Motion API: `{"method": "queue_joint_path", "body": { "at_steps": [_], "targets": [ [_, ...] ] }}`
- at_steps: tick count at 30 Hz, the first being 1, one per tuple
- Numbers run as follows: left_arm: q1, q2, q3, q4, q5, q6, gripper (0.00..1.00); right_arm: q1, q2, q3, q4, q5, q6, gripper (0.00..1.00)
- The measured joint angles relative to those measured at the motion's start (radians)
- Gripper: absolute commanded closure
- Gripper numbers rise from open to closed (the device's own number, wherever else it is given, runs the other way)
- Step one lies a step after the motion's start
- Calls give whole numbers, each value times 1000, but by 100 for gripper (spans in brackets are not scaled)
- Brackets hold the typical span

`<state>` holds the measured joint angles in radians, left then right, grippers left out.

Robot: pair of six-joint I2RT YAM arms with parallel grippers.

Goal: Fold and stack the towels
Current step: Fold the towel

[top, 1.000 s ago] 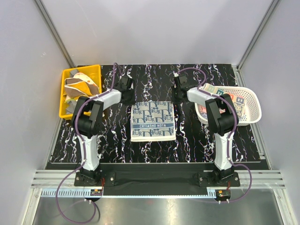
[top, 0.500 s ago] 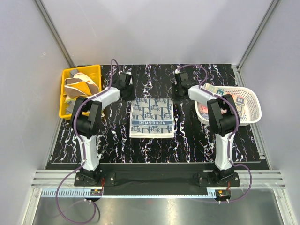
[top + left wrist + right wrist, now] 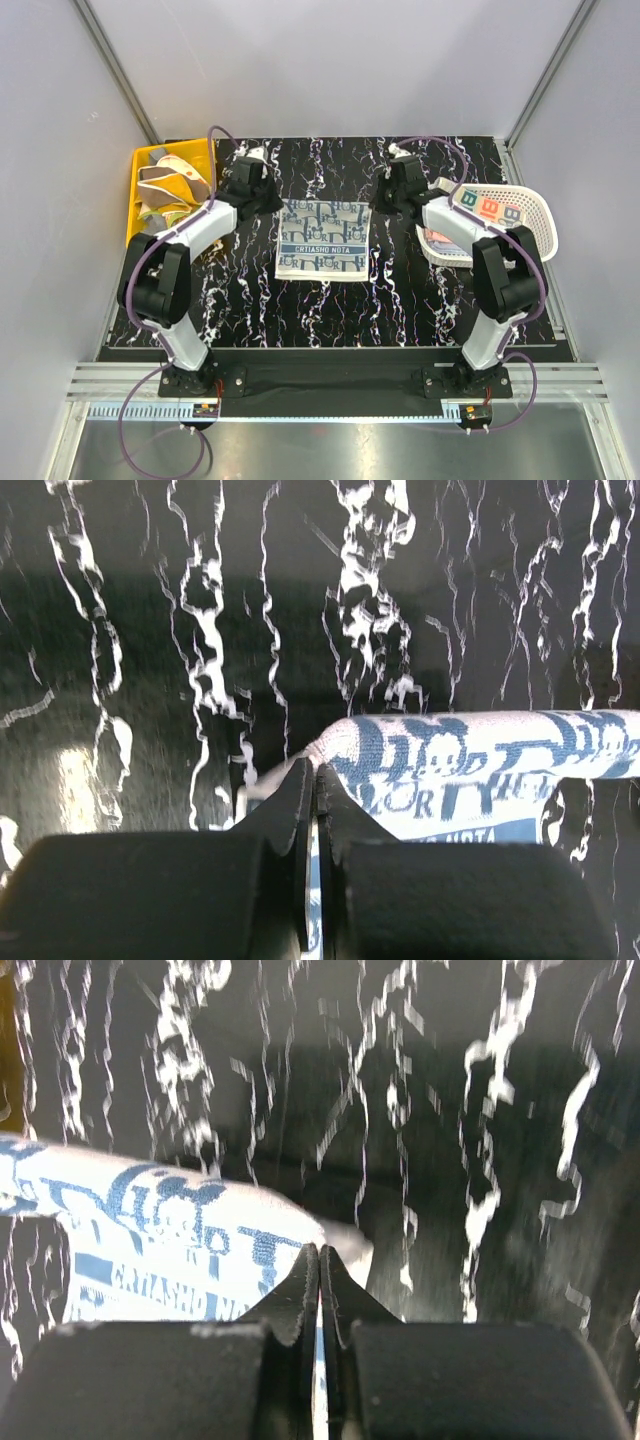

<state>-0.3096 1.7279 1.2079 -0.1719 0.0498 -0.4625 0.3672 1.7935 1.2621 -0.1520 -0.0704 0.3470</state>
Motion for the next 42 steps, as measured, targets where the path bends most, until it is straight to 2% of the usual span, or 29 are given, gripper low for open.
{"method": "queue_joint_path", "body": {
  "at_steps": [7,16,32,37,39,42],
  "targets": [
    [-5,-80,-197,69,43,-27,100,10,-110,-204,60,-47,53,98],
    [-16,-183,-379,148,64,-45,100,81,-222,-329,92,-42,92,98],
    [-27,-308,-505,210,97,-59,100,108,-316,-467,128,26,142,98],
    [-36,-338,-544,231,100,-59,100,110,-340,-501,161,27,159,94],
    [-40,-338,-562,236,101,-59,98,116,-340,-520,172,26,166,93],
    [-41,-339,-595,252,104,-61,87,135,-340,-552,190,24,180,84]
  ]
}}
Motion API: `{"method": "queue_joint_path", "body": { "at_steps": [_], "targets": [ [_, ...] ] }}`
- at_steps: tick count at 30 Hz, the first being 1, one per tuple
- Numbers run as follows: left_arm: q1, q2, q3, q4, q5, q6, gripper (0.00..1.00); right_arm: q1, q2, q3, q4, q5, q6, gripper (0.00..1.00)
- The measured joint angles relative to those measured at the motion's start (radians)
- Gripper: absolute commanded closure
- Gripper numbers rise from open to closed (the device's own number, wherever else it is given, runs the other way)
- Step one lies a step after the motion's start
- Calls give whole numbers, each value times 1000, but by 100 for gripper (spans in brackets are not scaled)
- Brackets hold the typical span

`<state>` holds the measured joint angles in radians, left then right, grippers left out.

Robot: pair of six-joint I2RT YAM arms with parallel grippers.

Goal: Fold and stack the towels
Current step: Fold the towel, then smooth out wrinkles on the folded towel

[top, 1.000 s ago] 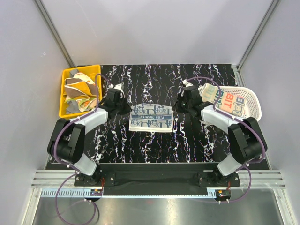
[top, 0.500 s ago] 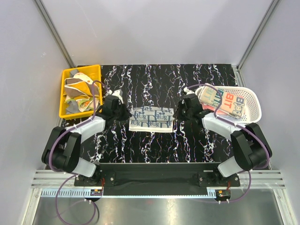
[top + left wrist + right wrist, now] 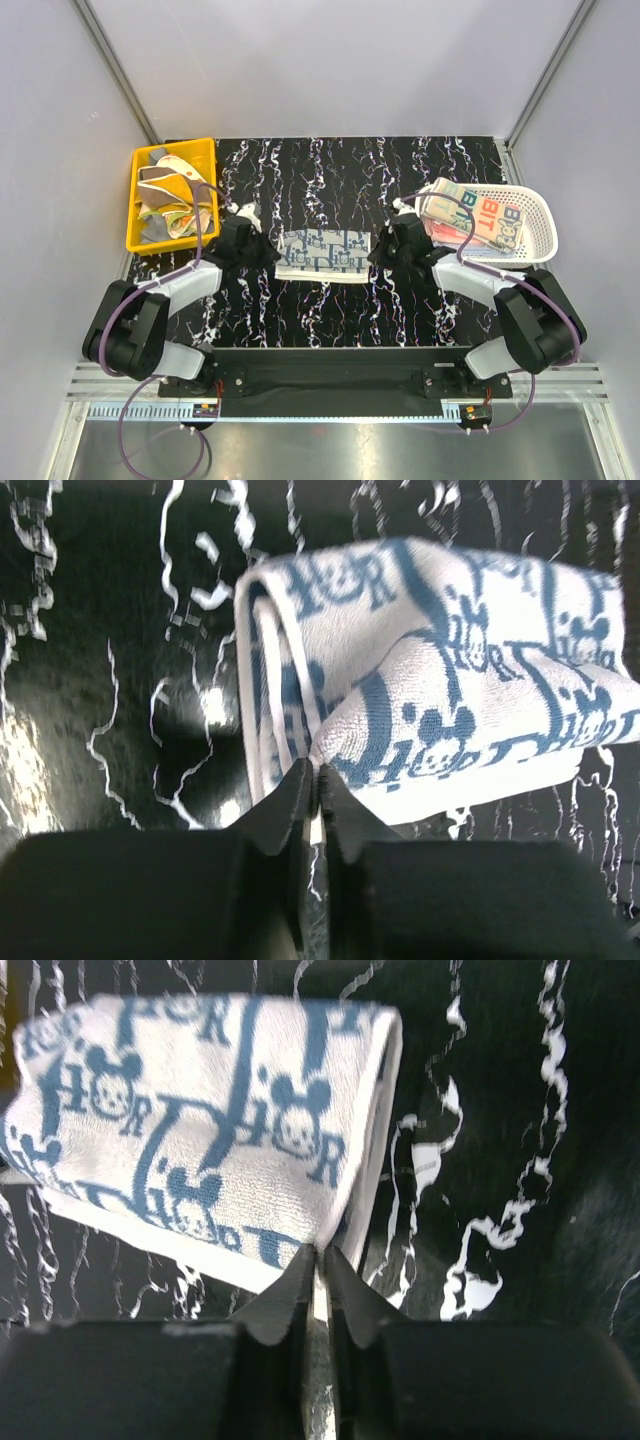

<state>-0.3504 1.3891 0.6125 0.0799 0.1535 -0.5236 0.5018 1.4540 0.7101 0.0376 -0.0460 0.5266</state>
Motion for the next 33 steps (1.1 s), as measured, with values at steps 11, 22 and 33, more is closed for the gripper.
{"method": "queue_joint_path", "body": {
  "at_steps": [11,22,33],
  "targets": [
    [-1,-190,-55,-53,-9,-8,61,15,-119,-76,-37,27,37,57],
    [-36,27,232,-176,-120,-18,73,50,7,174,-140,91,51,61],
    [-97,136,229,-243,-190,-36,81,85,102,74,-124,98,87,66]
  ]
}}
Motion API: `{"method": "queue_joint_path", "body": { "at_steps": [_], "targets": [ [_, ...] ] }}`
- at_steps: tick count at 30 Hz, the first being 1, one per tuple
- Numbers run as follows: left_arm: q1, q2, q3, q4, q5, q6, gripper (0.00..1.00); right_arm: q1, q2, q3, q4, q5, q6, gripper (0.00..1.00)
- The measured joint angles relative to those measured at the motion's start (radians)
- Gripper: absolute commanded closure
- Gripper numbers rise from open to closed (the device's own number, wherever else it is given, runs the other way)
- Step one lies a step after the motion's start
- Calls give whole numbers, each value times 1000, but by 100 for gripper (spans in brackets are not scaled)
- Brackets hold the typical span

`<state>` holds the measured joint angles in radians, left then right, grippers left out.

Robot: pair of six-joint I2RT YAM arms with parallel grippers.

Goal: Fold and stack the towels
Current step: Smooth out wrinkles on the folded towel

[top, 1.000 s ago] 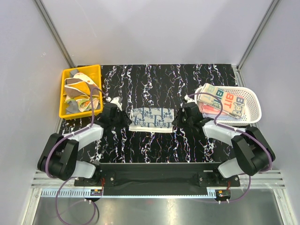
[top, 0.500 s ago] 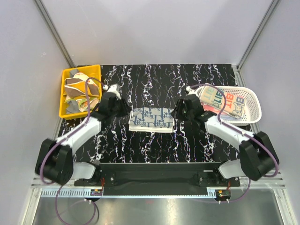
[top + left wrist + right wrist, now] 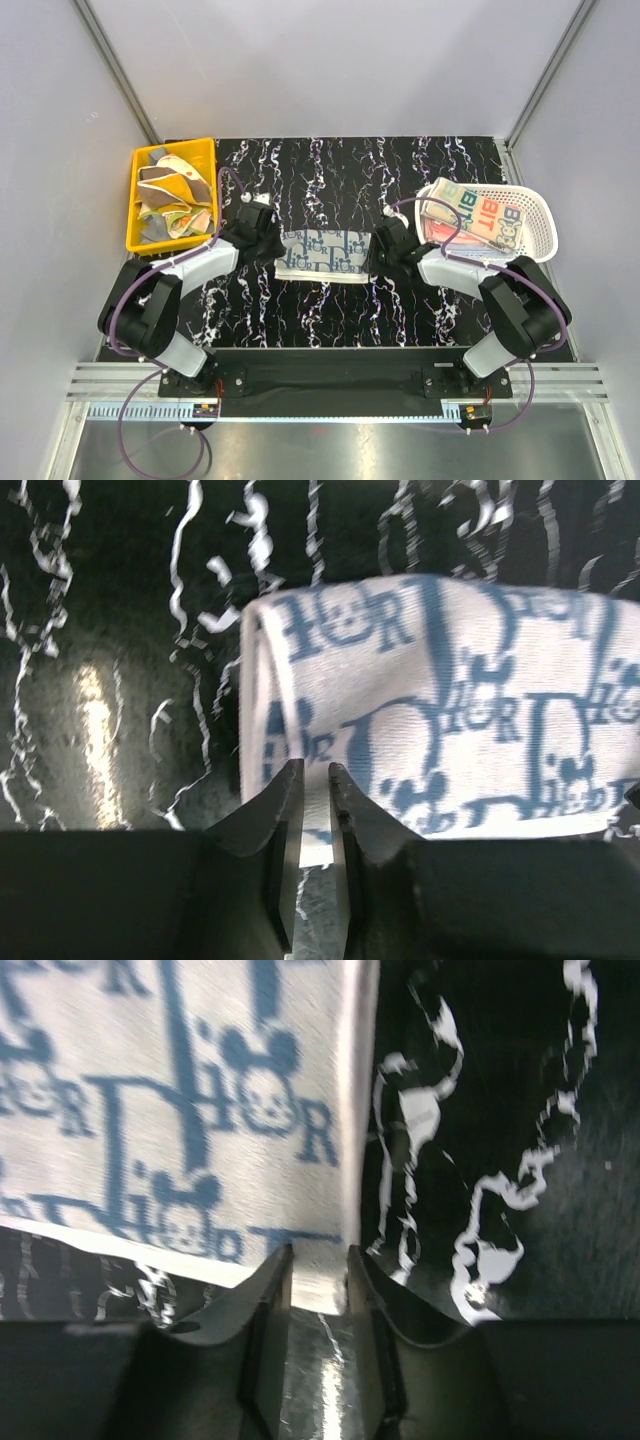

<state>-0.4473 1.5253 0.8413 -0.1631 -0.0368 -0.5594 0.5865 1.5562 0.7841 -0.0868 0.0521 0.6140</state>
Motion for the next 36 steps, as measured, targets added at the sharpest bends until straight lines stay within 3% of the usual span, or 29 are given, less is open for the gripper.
{"method": "queue_joint_path", "body": {
  "at_steps": [15,18,21,24,32,36],
  "targets": [
    [-5,-1,-87,-3,-12,-1,87,10,-54,-70,7,0,21,82],
    [-5,-12,-85,-22,-19,0,87,11,-72,-71,2,0,23,73],
    [-5,-29,-73,-50,-27,5,74,16,-109,-71,-18,9,26,59],
    [-5,-54,-50,-82,-46,7,64,18,-145,-70,-29,18,27,52],
    [15,-30,95,-128,-89,9,62,20,-93,-50,-29,19,27,53],
    [38,71,168,-113,-83,10,62,20,-24,-35,-13,18,27,62]
  ]
}}
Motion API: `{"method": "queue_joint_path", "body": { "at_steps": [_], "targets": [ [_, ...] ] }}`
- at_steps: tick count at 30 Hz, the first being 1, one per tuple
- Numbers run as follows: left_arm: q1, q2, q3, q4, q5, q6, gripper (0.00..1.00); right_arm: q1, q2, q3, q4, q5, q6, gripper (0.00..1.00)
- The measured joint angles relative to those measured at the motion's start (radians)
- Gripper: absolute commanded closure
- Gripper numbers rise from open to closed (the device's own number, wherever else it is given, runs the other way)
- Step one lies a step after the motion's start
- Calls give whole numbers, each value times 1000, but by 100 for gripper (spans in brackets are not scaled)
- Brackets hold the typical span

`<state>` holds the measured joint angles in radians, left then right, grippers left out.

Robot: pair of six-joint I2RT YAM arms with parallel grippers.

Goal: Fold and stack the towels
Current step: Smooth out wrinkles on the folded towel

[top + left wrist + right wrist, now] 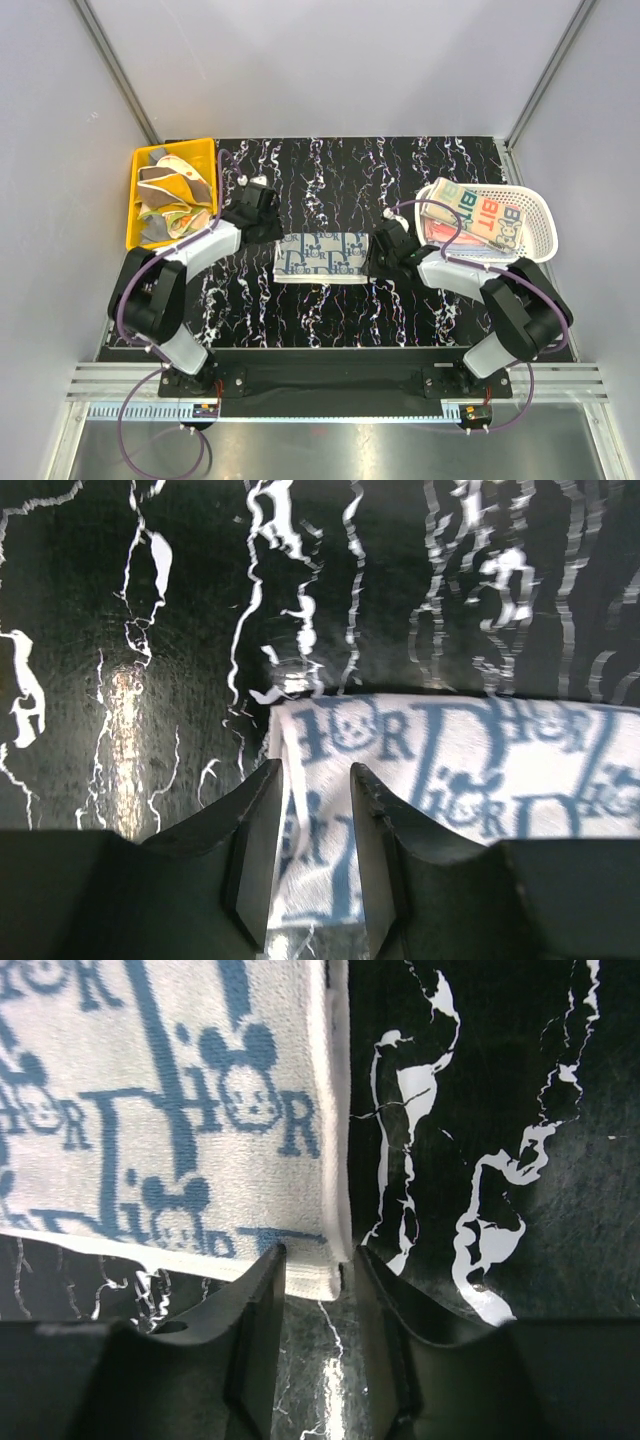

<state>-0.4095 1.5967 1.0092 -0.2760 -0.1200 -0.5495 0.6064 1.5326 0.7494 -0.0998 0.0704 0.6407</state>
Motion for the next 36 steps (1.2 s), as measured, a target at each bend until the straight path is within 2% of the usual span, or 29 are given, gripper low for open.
{"method": "queue_joint_path", "body": {
  "at_steps": [5,9,16,36],
  "targets": [
    [20,76,4,-4,13,1,62,0,31,0,9,-1,1,74],
    [29,84,4,-6,24,0,61,0,32,0,18,-2,2,80],
    [31,95,4,23,56,-2,64,0,32,3,21,-2,1,82],
    [45,134,4,40,82,-19,85,0,32,10,21,-1,1,88]
  ]
}}
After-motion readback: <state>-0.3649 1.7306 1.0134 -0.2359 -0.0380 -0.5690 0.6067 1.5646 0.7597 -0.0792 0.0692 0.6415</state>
